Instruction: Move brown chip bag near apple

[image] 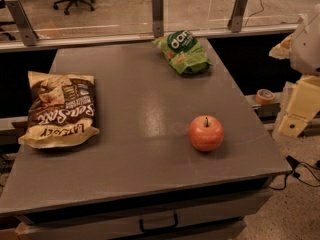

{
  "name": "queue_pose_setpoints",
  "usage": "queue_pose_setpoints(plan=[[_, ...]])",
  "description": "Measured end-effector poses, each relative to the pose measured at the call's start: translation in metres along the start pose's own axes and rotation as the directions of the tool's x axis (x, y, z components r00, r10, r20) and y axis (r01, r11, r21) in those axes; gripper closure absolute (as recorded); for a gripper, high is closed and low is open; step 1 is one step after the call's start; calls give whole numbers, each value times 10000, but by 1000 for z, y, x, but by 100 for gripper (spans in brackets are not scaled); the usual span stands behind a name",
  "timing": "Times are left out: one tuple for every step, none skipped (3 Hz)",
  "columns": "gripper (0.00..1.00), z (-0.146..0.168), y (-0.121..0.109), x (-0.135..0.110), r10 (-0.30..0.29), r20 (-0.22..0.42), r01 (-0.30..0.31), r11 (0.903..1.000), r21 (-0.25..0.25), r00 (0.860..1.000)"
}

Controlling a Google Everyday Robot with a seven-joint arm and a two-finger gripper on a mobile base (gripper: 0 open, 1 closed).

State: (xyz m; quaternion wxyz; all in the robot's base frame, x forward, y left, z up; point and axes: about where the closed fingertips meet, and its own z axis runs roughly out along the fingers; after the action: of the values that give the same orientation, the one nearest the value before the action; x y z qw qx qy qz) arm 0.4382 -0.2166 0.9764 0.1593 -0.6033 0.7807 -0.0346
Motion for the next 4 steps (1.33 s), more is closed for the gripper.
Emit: queue_pose_setpoints(plan=[[0, 0, 0, 0, -2, 3, 2, 10000, 2, 10000], [0, 13, -4, -60, -887, 1191, 894, 9960, -10, 9889], [0, 25, -1, -175, -2497, 3074, 2559, 9665, 207, 9182], [0, 11, 25, -291, -3753, 4770, 3851, 9193, 817, 7948]])
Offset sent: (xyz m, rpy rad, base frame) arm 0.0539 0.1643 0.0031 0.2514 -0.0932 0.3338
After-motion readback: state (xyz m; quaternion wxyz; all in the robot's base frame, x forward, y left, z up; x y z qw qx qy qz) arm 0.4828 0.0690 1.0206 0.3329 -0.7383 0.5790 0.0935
